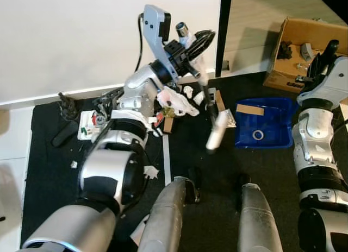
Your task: Sweep floor
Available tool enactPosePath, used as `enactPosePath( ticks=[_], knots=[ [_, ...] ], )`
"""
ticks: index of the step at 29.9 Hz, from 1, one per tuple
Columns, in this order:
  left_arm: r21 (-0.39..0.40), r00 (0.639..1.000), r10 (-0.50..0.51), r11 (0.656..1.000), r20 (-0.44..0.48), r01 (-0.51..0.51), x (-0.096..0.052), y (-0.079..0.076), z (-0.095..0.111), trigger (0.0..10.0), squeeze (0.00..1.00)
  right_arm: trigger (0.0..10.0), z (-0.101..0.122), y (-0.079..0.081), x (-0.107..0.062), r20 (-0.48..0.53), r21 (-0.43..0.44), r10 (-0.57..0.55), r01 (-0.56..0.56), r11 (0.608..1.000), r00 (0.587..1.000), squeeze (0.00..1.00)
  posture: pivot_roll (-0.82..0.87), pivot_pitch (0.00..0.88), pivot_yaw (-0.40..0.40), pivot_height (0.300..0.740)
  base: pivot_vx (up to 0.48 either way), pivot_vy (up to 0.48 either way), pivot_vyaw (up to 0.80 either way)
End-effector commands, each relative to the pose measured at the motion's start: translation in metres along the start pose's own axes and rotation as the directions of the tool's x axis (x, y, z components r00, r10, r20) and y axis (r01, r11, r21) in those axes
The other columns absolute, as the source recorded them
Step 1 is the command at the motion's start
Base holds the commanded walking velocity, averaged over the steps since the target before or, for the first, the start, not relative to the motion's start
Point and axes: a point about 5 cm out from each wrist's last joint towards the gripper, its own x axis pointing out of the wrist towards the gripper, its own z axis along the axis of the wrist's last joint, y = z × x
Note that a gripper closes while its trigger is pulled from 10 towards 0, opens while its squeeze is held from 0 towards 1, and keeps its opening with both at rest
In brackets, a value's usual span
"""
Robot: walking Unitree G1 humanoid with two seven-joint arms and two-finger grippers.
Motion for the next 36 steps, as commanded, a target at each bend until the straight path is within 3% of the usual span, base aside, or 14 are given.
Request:
enactPosePath(
  ticks=[1,13,16,18,19,31,36],
  knots=[
    [0.08,0.999,0.032,0.996,0.006,-0.032,-0.002,0.009,0.011,10.0,0.0,10.0,-0.032,0.005,-0.021,-0.164,0.019,0.011,-0.008,1.0,0.986,0.0,-0.02,0.49,0.226,0.74,0.0,0.0,0.0],
    [0.163,0.996,0.083,0.984,-0.022,-0.079,-0.008,0.017,0.011,10.0,0.0,10.0,-0.031,-0.001,-0.023,-0.156,0.01,-0.003,0.004,1.0,0.988,0.0,-0.04,0.501,0.241,0.74,0.0,0.0,0.0],
    [0.245,0.995,0.101,0.965,-0.019,-0.093,-0.007,0.017,0.014,9.5,0.0,10.0,-0.03,-0.003,-0.025,-0.151,0.008,-0.007,0.009,1.0,0.988,0.0,-0.05,0.508,0.246,0.74,0.0,0.0,0.0],
    [0.245,0.995,0.101,0.965,-0.019,-0.093,-0.007,0.017,0.014,9.5,0.0,10.0,-0.03,-0.003,-0.025,-0.151,0.008,-0.007,0.009,1.0,0.988,0.0,-0.05,0.508,0.246,0.74,0.0,0.0,0.0],
    [0.293,0.993,0.115,0.95,-0.002,-0.109,-0.003,0.015,0.017,10.0,0.0,10.0,-0.029,-0.004,-0.026,-0.148,0.006,-0.01,0.011,1.0,0.989,0.0,-0.06,0.517,0.249,0.74,0.0,0.0,0.0],
    [0.36,0.989,0.144,0.921,0.038,-0.148,0.008,0.011,0.026,10.0,0.0,10.0,-0.026,-0.006,-0.031,-0.14,0.005,-0.013,0.014,1.0,0.99,0.0,-0.08,0.535,0.264,0.74,0.0,0.0,0.0],
    [0.451,0.986,0.168,0.879,0.017,-0.157,0.013,0.008,0.024,10.0,0.0,10.0,-0.024,-0.007,-0.033,-0.138,0.004,-0.013,0.014,1.0,0.99,0.0,-0.09,0.545,0.269,0.74,0.0,0.0,0.0]
  ],
)
